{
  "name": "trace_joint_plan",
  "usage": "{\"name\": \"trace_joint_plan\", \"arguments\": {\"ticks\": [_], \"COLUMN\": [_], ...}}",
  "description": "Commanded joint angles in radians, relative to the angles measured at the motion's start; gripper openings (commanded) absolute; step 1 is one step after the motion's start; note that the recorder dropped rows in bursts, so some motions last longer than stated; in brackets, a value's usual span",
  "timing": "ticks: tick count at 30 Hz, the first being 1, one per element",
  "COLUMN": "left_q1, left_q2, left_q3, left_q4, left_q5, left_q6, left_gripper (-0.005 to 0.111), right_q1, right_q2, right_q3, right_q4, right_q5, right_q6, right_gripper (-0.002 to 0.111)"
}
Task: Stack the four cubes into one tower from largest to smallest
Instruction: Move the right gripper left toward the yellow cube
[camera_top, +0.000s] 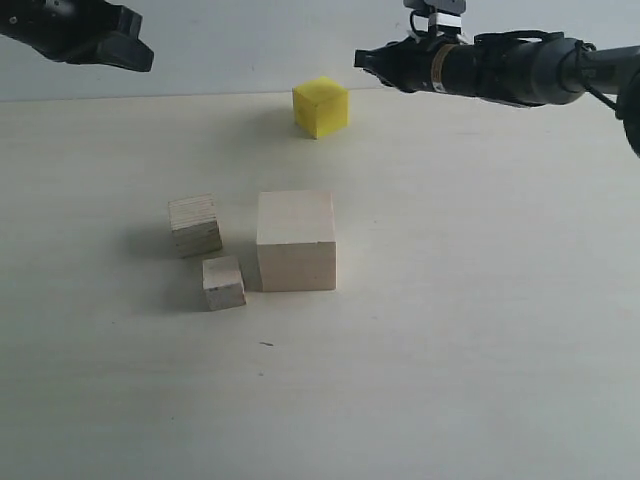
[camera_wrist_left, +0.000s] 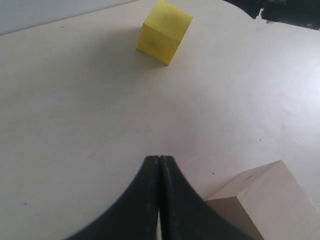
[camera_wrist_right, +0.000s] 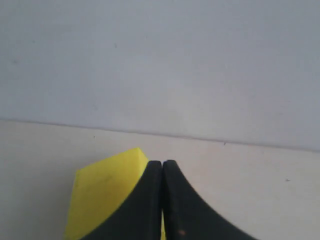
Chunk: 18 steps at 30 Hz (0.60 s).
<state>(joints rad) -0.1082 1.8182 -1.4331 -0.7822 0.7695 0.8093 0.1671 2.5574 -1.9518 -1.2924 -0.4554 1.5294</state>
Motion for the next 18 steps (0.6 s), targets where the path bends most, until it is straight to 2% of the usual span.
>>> {"name": "trace_joint_plan", "arguments": {"ticks": [1, 9, 18], "left_q1": [-0.011, -0.040, -0.059], "left_q2": [-0.009, -0.009, -0.009], "left_q3": [0.003, 0.003, 0.003], "left_q4": [-0.016, -0.017, -0.017], "left_q5": [0.002, 0.005, 0.003], "left_q6": [-0.003, -0.003, -0.001], "left_gripper": [0.000, 0.000, 0.000], "right_q1": [-0.004, -0.004, 0.012], "right_q2": [0.042, 0.079, 0.159], "right_q3": [-0.111, -0.294, -0.332], "right_q4": [-0.292, -0.367, -0.370], "right_q5": [-0.063, -0.049, -0.082], "right_q6": [0.257, 0.340, 0.364], "right_gripper": [0.000, 0.000, 0.000]}}
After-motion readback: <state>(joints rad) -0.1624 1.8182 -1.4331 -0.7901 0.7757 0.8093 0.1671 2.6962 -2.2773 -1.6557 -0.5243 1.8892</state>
